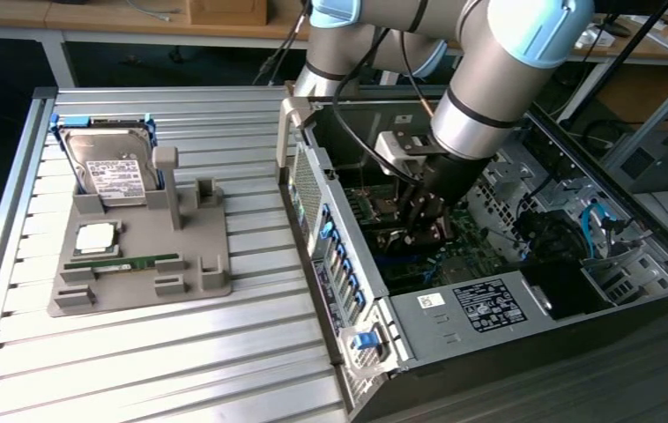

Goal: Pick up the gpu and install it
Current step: 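Press down on the gpu until it lock into place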

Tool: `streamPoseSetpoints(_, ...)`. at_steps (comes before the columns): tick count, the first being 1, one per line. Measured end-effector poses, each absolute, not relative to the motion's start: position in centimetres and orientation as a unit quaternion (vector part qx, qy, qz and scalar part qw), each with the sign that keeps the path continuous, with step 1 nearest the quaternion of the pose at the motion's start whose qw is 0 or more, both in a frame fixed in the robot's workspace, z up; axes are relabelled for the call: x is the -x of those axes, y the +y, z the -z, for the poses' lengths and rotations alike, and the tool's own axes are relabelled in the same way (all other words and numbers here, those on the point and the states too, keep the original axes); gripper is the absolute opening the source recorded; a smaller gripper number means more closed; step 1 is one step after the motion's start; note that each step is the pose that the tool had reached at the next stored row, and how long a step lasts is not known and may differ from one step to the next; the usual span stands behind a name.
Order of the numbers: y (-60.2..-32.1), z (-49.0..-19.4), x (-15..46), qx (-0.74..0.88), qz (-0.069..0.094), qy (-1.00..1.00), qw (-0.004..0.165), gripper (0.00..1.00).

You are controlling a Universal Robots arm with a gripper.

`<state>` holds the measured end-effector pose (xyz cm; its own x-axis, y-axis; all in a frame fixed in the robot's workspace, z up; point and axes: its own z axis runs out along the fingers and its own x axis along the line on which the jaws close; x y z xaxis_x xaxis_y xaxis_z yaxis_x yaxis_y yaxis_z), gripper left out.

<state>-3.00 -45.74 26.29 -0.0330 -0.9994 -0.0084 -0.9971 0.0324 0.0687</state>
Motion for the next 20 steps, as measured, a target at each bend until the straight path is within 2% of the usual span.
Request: streamPoseSetpoints(20, -45.76, -25.99, 3.58, -0.695, 0.027, -0.718, 0.021, 0.27)
